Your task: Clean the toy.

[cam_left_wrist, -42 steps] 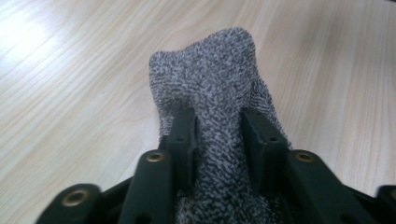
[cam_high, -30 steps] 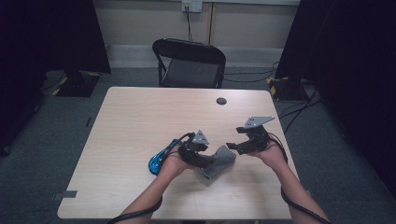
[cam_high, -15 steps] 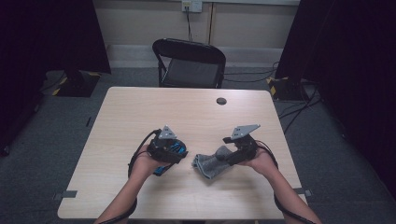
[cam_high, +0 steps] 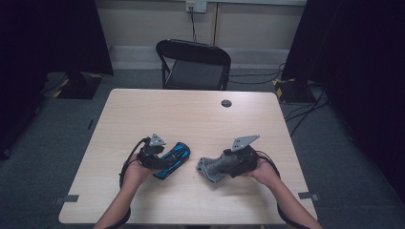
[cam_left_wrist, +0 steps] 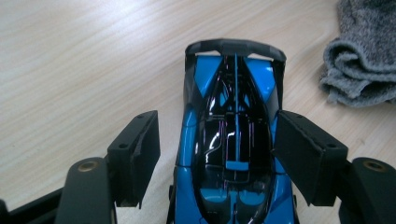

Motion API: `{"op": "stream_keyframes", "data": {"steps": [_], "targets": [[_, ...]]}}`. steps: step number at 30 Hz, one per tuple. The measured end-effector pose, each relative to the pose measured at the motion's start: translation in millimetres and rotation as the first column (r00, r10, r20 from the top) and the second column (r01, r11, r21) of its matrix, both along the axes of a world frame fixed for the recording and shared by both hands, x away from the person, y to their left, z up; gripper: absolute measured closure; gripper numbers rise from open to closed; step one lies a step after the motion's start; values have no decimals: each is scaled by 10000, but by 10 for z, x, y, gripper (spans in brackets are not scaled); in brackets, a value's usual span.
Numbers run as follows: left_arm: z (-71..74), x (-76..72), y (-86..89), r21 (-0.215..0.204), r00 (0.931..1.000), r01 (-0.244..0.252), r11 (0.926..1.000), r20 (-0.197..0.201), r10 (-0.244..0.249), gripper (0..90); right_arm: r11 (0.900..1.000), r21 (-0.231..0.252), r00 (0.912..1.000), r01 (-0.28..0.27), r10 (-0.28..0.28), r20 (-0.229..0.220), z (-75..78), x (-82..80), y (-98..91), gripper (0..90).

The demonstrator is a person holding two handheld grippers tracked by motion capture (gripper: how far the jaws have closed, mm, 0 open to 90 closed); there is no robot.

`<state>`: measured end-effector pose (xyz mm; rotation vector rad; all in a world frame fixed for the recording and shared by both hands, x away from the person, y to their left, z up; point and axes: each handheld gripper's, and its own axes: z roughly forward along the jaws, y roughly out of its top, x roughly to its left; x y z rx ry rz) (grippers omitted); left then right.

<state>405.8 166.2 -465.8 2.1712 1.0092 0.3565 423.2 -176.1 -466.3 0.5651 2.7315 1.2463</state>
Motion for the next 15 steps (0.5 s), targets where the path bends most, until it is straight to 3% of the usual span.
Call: {"op": "stream_keyframes", "data": {"steps": [4,10,15], "targets": [[-32,7,-10,-162,9999,-53,9999,-86,52,311,9999,-108,9999,124,-123,37,-74,-5,10,224],[-74,21,3,-215,9996,-195,9996,-205,190,291,9960,-870,9989,185,-147,436,-177,-6,63,268],[-90,19,-19,-272,9998,-42,9996,-177,37,282,9945,-985,9976,360,-298,630,-238,-6,89,334]]}}
